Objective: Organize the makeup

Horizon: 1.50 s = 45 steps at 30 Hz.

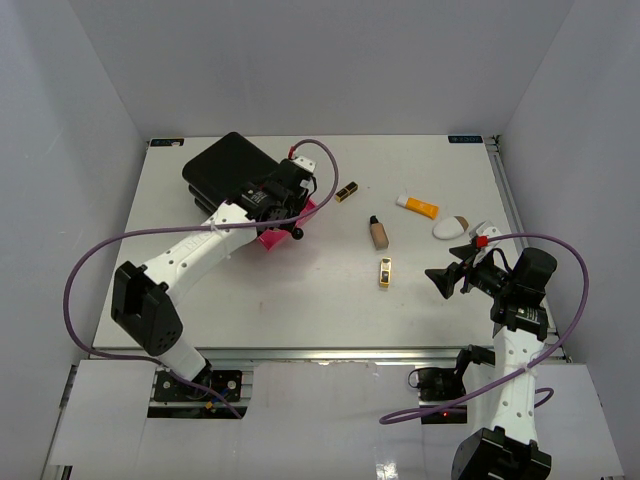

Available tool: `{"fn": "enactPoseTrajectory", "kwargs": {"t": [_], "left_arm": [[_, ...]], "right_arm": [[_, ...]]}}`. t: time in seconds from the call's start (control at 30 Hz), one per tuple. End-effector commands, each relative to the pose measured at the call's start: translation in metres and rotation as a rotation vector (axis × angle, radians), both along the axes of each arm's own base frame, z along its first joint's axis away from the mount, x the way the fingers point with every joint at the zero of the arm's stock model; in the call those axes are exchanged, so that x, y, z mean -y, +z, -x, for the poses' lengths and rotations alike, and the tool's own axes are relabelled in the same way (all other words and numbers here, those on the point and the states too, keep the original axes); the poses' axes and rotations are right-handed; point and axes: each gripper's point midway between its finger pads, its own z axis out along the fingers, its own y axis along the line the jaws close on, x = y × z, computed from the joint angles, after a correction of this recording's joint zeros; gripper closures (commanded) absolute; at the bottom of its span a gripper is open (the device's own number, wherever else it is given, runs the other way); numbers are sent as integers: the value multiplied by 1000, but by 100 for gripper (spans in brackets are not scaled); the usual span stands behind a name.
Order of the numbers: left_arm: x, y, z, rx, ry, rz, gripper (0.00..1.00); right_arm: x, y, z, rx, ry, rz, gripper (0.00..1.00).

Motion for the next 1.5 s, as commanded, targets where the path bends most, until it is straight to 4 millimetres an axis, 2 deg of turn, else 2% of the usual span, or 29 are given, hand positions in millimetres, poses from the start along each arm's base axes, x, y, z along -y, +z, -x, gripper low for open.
{"fn": "enactPoseTrajectory", "kwargs": {"t": [0.0,0.13,0.3,0.43,0.77,1.3,1.47], "left_arm": [[-10,24,-9,55,14,-70,100],[-5,17,-13,24,7,-89,100],[-6,-1,-19,-12,20,-146,99],[-5,-4,-23,-12,28,-160,97],[-6,-14,-31,-14,47,-185,82],[-8,-26,-37,-16,64,-183,65],[-8,-29,-38,-23,63,-186,63]], "right_arm": [[0,20,-3,53,9,7,10],[0,20,-3,50,8,7,10],[1,20,-3,52,5,8,10],[1,19,-3,50,5,8,10],[1,20,-3,52,4,9,10],[1,19,-4,50,0,11,10],[2,19,-4,51,-2,12,10]]}}
